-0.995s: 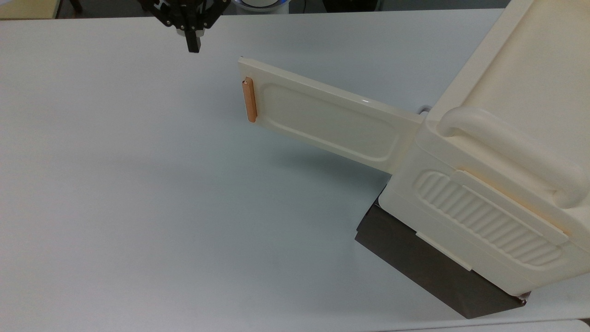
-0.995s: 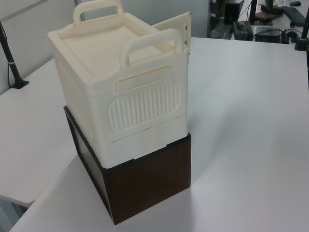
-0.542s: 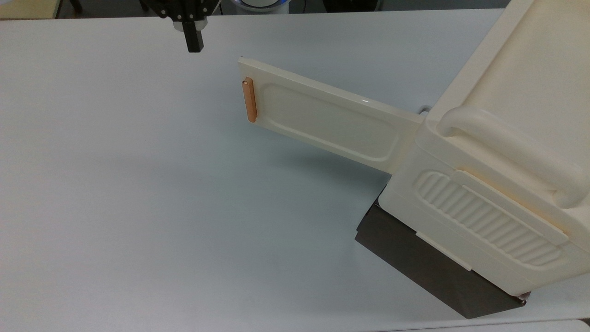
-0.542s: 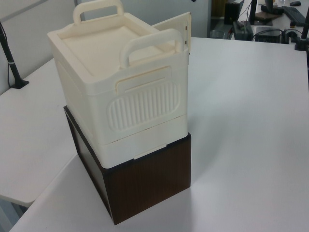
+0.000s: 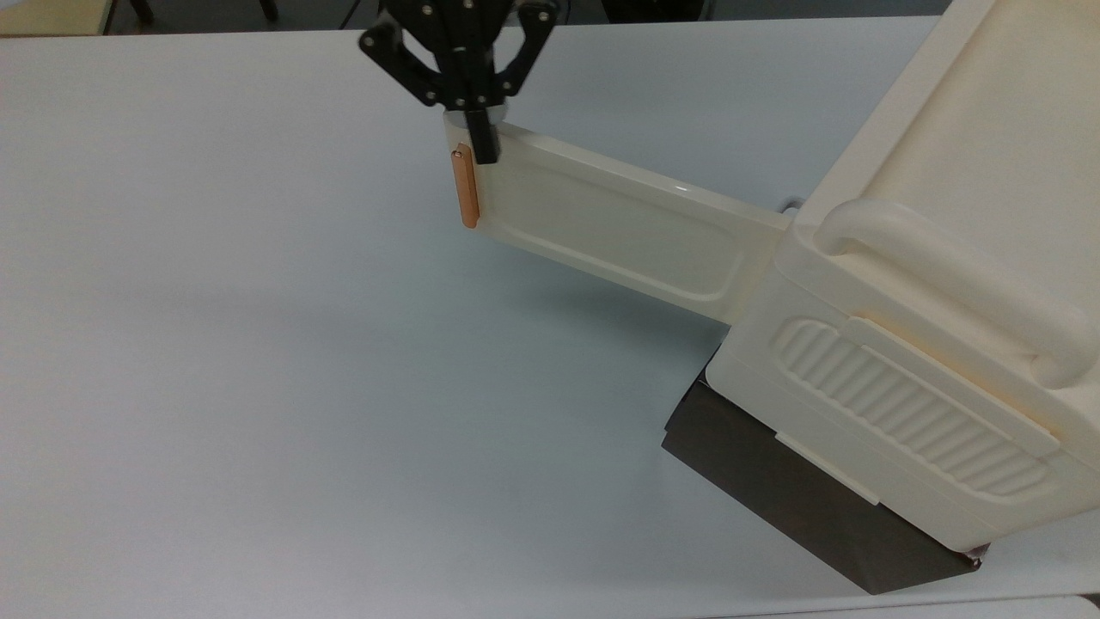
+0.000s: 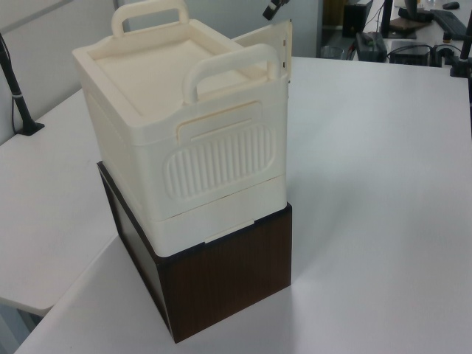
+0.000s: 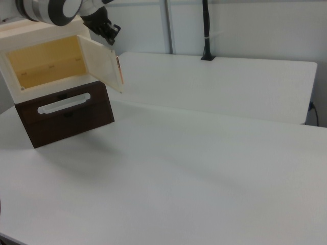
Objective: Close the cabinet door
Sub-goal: 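Push the door edge with the gripper, swinging it shut against the cabinet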
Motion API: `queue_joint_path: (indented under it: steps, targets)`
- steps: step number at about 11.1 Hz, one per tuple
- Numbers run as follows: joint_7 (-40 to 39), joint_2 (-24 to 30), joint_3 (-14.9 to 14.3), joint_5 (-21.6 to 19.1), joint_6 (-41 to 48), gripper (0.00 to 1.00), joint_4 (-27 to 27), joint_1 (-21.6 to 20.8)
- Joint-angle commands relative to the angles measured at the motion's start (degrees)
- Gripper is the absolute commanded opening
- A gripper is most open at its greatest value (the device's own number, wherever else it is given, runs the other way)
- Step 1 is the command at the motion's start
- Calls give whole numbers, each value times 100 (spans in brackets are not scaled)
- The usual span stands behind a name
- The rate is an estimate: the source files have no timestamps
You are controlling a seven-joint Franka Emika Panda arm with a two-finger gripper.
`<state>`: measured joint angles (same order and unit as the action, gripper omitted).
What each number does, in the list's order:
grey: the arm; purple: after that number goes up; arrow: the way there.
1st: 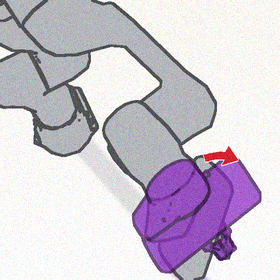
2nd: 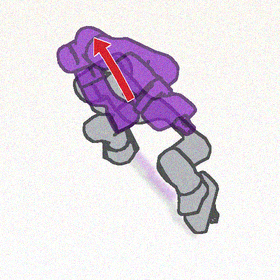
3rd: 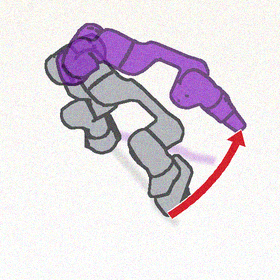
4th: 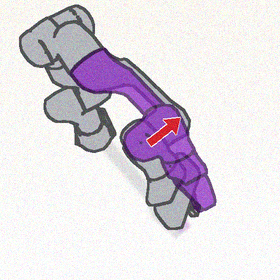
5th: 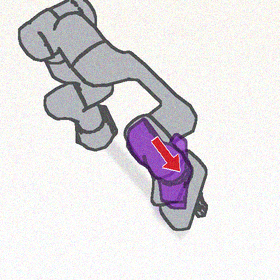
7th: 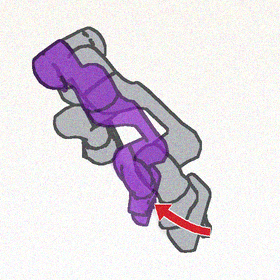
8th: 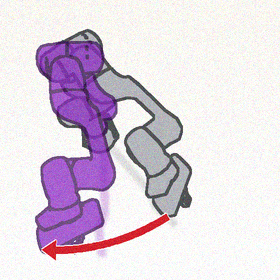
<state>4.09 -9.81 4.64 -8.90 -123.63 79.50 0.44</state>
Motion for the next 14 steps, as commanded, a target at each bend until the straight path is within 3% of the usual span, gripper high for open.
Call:
queue_joint_path:
  steps: [1, 3, 7, 10, 13, 14]
  targets:
    - [258, 67, -34, -103, 275, 0, -22, -254]
    - [267, 102, -34, -112, 830, 0, -48, -343]
    - [276, 163, -25, -173, 1067, 1, -49, -369]
    - [276, 173, 439, -234, 1595, 1, -48, -378]
    - [433, 181, 844, -1190, 1658, 1, -57, -430]
    - [782, 173, 897, -1245, 1614, 1, -66, -552]
